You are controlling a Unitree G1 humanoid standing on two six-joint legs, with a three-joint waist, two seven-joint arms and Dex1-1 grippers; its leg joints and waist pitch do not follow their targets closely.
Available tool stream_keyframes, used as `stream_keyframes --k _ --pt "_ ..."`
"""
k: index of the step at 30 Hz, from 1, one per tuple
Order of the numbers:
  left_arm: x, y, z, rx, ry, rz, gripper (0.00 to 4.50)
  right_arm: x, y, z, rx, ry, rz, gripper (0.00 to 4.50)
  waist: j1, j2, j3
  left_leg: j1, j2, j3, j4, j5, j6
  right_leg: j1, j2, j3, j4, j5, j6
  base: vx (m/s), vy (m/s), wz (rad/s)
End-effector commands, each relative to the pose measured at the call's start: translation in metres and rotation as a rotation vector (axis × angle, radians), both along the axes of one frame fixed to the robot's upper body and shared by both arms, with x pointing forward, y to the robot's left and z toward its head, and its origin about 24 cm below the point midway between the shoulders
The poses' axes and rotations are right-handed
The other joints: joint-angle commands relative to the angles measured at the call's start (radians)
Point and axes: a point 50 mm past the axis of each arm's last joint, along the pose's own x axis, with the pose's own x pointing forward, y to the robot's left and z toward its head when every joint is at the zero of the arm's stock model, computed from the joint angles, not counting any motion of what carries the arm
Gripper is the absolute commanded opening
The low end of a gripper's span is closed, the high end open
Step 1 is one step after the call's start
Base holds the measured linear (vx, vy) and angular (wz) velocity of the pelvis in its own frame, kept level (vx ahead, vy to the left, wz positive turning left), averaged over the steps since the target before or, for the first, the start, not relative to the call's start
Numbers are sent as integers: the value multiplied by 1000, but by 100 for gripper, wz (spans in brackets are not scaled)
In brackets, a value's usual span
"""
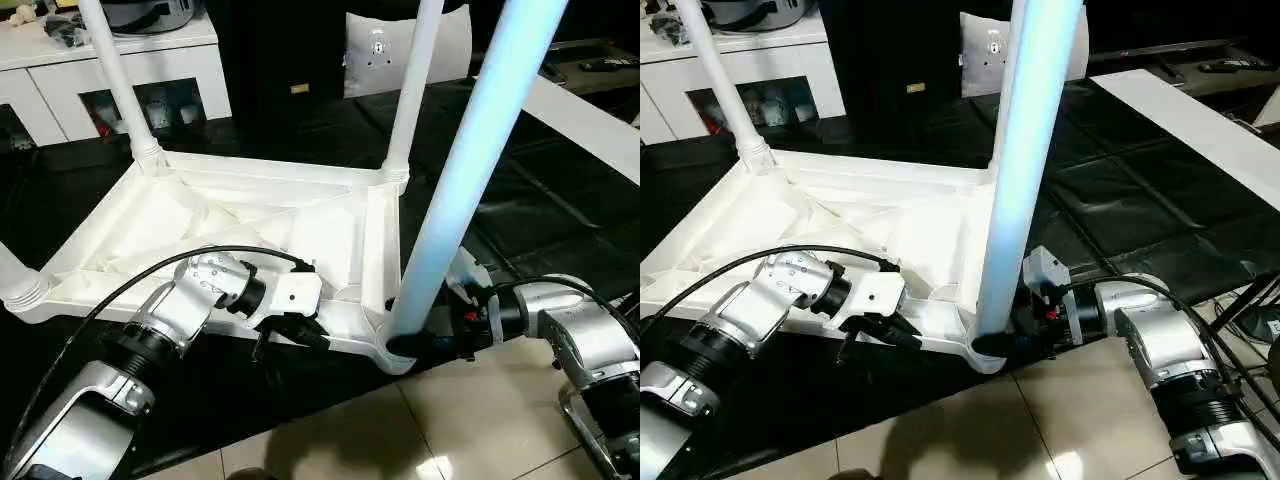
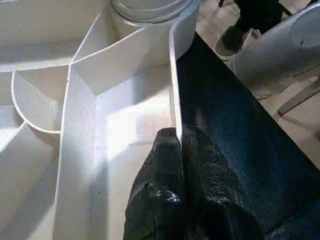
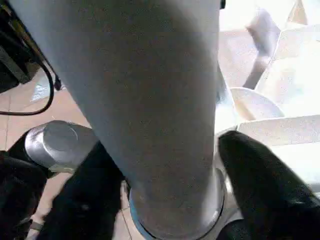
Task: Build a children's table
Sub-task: Rotate leg to tighten
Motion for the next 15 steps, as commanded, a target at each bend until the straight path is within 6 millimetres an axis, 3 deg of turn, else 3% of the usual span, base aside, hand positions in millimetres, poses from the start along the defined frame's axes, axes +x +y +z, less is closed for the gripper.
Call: stream_keyframes --k 1,7,12,13,15 --pt "-7 -5 -9 48 36 -74 0 -2 2 4 12 4 29 278 -4 -6 -62 7 44 -6 -63 -121 89 53 -59 53 -67 -37 -264 0 0 0" --pt "-8 -6 -10 29 50 -67 0 -3 2 3 21 17 33 225 -4 -8 -63 6 43 -6 -61 -108 90 53 -60 54 -65 -28 -264 0 0 0" --pt "-9 -11 -8 -38 78 -20 0 0 8 2 55 2 -47 209 -7 -8 -62 5 43 -6 -62 -108 88 54 -60 53 -65 -28 -263 0 0 0" --pt "-7 -17 -7 -80 94 73 0 12 16 -2 37 -32 -212 208 -8 -3 -60 5 42 -7 -64 -124 83 53 -60 52 -69 -58 -260 0 0 0" --pt "-5 -20 -7 -97 97 135 0 20 21 -3 38 -40 -308 206 -19 -7 -52 4 40 -6 -71 -156 52 49 -58 53 -75 -131 -246 0 0 0"
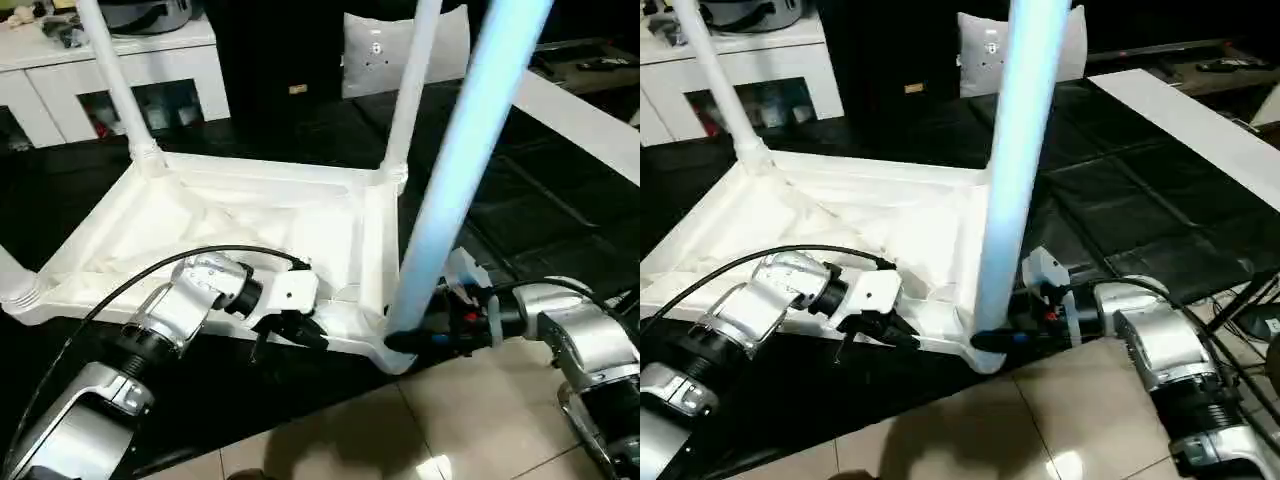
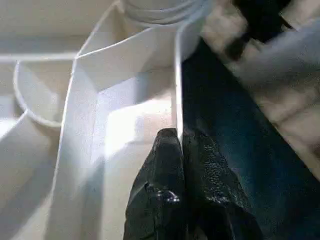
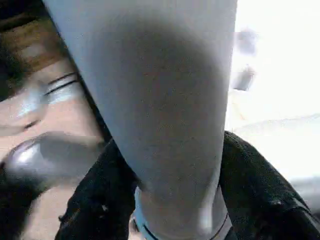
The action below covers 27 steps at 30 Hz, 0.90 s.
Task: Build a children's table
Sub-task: Rotate leg to tighten
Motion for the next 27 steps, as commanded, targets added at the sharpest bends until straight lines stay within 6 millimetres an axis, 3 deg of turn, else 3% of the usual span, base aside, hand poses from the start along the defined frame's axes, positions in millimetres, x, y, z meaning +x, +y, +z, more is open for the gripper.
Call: stream_keyframes --k 1,4,9,13,14,15,19,27 --pt "-8 -34 -3 -84 45 16 0 20 13 1 13 -11 -231 204 -12 -11 -49 3 33 -10 -74 -198 29 50 -62 49 -93 -267 -209 0 0 0" --pt "-4 -47 -3 -127 54 133 0 29 26 -1 30 20 -370 201 -40 -8 -47 -2 31 -14 -76 -202 10 49 -57 50 -97 -305 -189 0 0 0" --pt "10 -64 0 -157 9 361 0 40 41 -9 -4 29 -551 200 -62 -10 -52 -4 27 -11 -69 -177 26 48 -56 52 -99 -255 -201 0 0 0" --pt "20 -75 6 -183 -47 512 0 52 47 -10 4 -10 -717 200 -59 -10 -59 -4 27 -9 -62 -119 57 49 -55 51 -94 -159 -220 0 0 0" --pt "21 -76 7 -185 -57 513 0 53 47 -9 11 -18 -723 255 -58 -9 -59 -6 27 -9 -62 -110 64 51 -54 51 -93 -140 -223 0 0 0" --pt "21 -76 8 -186 -67 508 0 53 47 -8 17 -24 -727 268 -56 -8 -60 -7 27 -9 -62 -93 76 53 -53 50 -89 -102 -229 0 0 0" --pt "20 -75 9 -177 -102 462 0 51 44 -3 55 -55 -676 289 -55 -6 -63 -5 31 -10 -60 -73 107 57 -56 50 -81 -6 -254 0 0 0" --pt "17 -61 5 -120 -128 344 0 40 21 2 39 -149 -498 355 -44 -4 -66 -4 32 -9 -55 -48 147 60 -57 49 -74 64 -276 0 0 0"
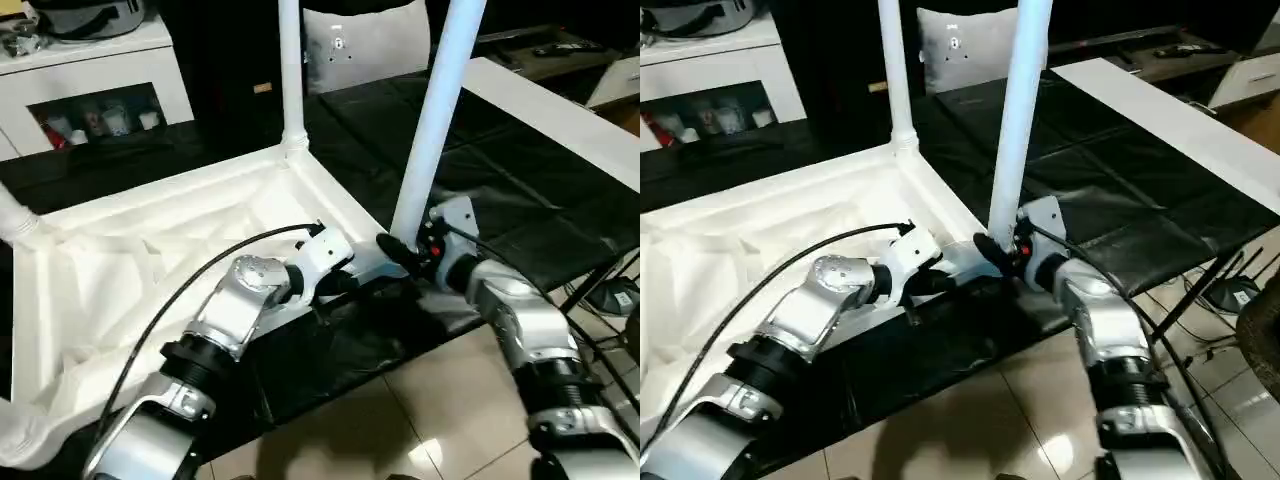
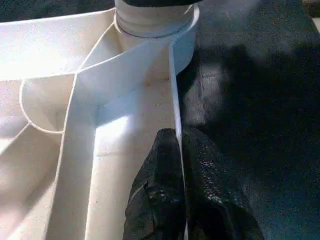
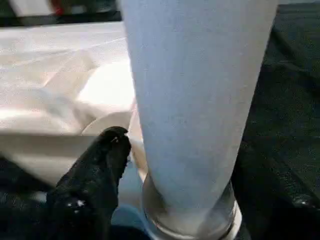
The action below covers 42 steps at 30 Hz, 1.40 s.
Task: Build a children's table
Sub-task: Rotate leg to tighten
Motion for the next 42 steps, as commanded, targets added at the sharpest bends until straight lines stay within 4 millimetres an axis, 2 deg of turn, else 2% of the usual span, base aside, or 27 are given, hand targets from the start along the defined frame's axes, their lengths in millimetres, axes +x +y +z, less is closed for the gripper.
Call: stream_keyframes --k 1,2,3,7,12,15,16,18,20,26,34,36,37,42 --pt "-1 -7 6 21 -35 -110 0 -7 13 6 6 -35 159 361 9 -4 -65 2 34 -7 -51 -65 139 62 -56 51 -62 48 -274 0 0 0" --pt "-1 -3 5 35 -33 -134 0 -10 8 7 -8 -42 201 361 9 -4 -65 2 34 -7 -51 -65 139 62 -56 51 -62 48 -274 0 0 0" --pt "-1 1 4 46 -31 -158 0 -12 4 8 -16 -42 225 388 17 -4 -63 5 34 -7 -53 -85 132 63 -57 51 -66 19 -267 0 0 0" --pt "-8 16 2 104 -24 -337 0 -22 -15 13 -81 -41 380 388 29 -3 -63 7 38 -8 -55 -104 120 61 -59 51 -64 7 -266 0 0 0" --pt "-15 26 0 152 -5 -458 0 -29 -23 18 -103 -33 498 388 46 -1 -66 7 41 -6 -53 -87 125 59 -59 52 -55 48 -281 0 0 0" --pt "-21 33 -2 197 22 -562 0 -34 -27 20 -112 -7 589 388 55 -5 -66 9 43 -6 -53 -89 125 58 -59 52 -55 39 -281 0 0 0" --pt "-22 36 -2 211 29 -595 0 -35 -28 19 -111 9 622 373 58 -5 -66 10 43 -5 -53 -91 125 58 -60 52 -55 32 -279 0 0 0" --pt "-23 37 -2 221 33 -613 0 -37 -28 19 -106 25 649 373 62 -5 -65 10 44 -5 -54 -97 122 58 -61 53 -56 20 -278 0 0 0" --pt "-24 39 -2 231 40 -647 0 -41 -28 19 -104 56 709 345 63 -5 -65 11 44 -6 -55 -102 115 57 -61 52 -56 7 -277 0 0 0" --pt "-25 38 -1 239 54 -698 0 -45 -27 16 -115 72 770 305 64 -7 -64 10 43 -6 -56 -117 99 57 -61 53 -59 -23 -271 0 0 0" --pt "-28 36 -2 230 59 -729 0 -49 -20 14 -80 85 808 244 66 -6 -66 10 43 -7 -54 -94 107 59 -60 52 -55 14 -274 0 0 0" --pt "-28 36 -2 229 61 -729 0 -50 -20 14 -77 86 811 236 67 -6 -67 9 43 -7 -54 -94 109 59 -61 52 -55 11 -274 0 0 0" --pt "-28 36 -3 228 63 -729 0 -50 -19 14 -74 87 814 214 67 -5 -67 9 43 -7 -54 -97 108 58 -61 51 -56 5 -275 0 0 0" --pt "-30 35 -3 174 92 -692 0 -54 -17 12 -49 90 816 197 66 -4 -65 10 44 -7 -57 -116 94 58 -60 52 -59 -24 -270 0 0 0"
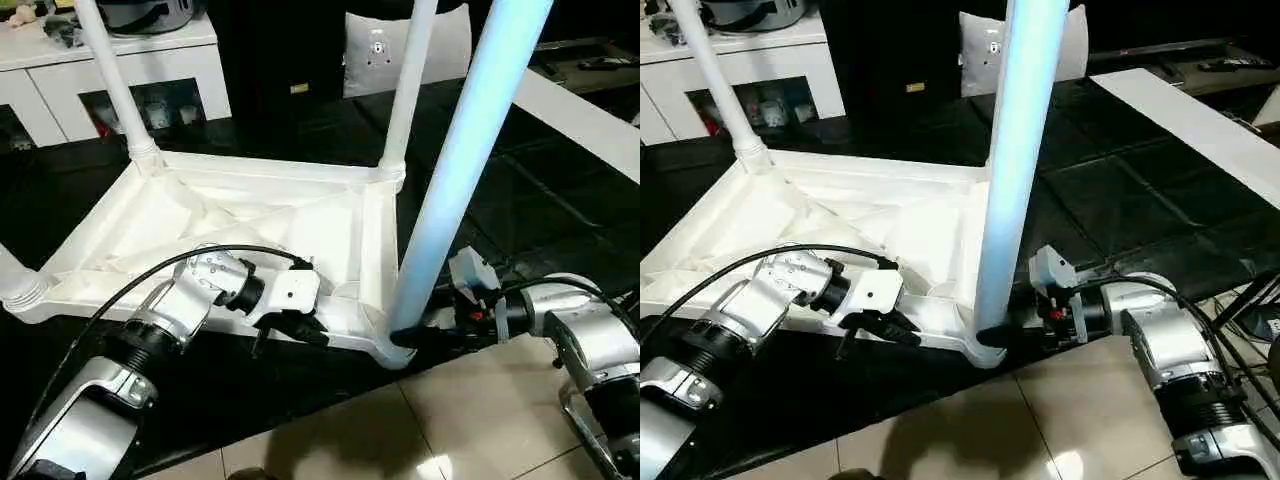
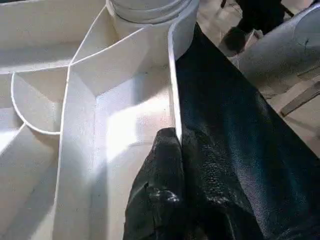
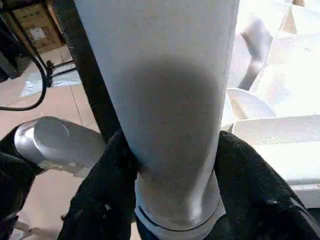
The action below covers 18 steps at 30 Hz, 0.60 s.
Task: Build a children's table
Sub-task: Rotate leg to tighten
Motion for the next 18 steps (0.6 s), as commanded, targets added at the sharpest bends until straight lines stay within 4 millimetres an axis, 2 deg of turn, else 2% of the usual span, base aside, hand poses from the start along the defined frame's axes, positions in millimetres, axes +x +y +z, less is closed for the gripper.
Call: stream_keyframes --k 1,4,6,7,8,9,10,11,12,13,18 --pt "-10 -11 -8 9 52 -59 0 -3 8 3 42 1 22 197 -4 -3 -65 7 44 -8 -61 -115 94 55 -60 52 -61 -21 -271 0 0 0" --pt "-11 -17 -7 -43 75 9 0 -1 11 1 62 -7 -52 194 -6 -4 -65 7 45 -8 -62 -105 94 54 -59 52 -60 -4 -273 0 0 0" --pt "-8 -26 -6 -106 94 117 0 7 18 -3 61 -10 -173 194 -11 -5 -62 6 43 -7 -64 -120 90 54 -58 51 -63 -35 -270 0 0 0" --pt "-6 -34 -4 -137 110 184 0 17 25 -6 59 -23 -283 193 -15 -4 -55 11 39 -6 -67 -164 63 49 -61 51 -77 -148 -251 0 0 0" --pt "-5 -35 -4 -141 111 196 0 19 27 -6 65 -26 -305 193 -17 -5 -54 11 37 -6 -68 -175 52 49 -62 50 -81 -190 -240 0 0 0" --pt "-4 -38 -4 -149 111 222 0 23 31 -6 77 -30 -351 193 -27 -6 -53 5 35 -10 -73 -185 33 54 -61 48 -85 -248 -216 0 0 0" --pt "-4 -41 -3 -155 110 245 0 27 35 -6 91 -33 -392 193 -32 -5 -51 4 34 -13 -75 -193 27 54 -61 46 -88 -275 -204 0 0 0" --pt "-1 -46 -2 -169 110 296 0 33 41 -6 100 -19 -459 193 -44 -6 -52 5 34 -14 -76 -206 20 52 -59 47 -92 -297 -193 0 0 0" --pt "1 -50 -1 -178 112 337 0 38 46 -6 101 -5 -510 193 -51 -6 -52 4 34 -14 -77 -206 17 51 -58 48 -90 -290 -194 0 0 0" --pt "4 -56 0 -192 111 393 0 44 52 -9 82 7 -588 193 -67 -6 -53 0 31 -14 -75 -201 15 53 -57 47 -90 -282 -197 0 0 0" --pt "18 -71 4 -218 31 611 0 61 64 -17 53 40 -846 193 -86 -2 -58 1 27 -12 -67 -155 30 50 -55 47 -91 -221 -213 0 0 0"
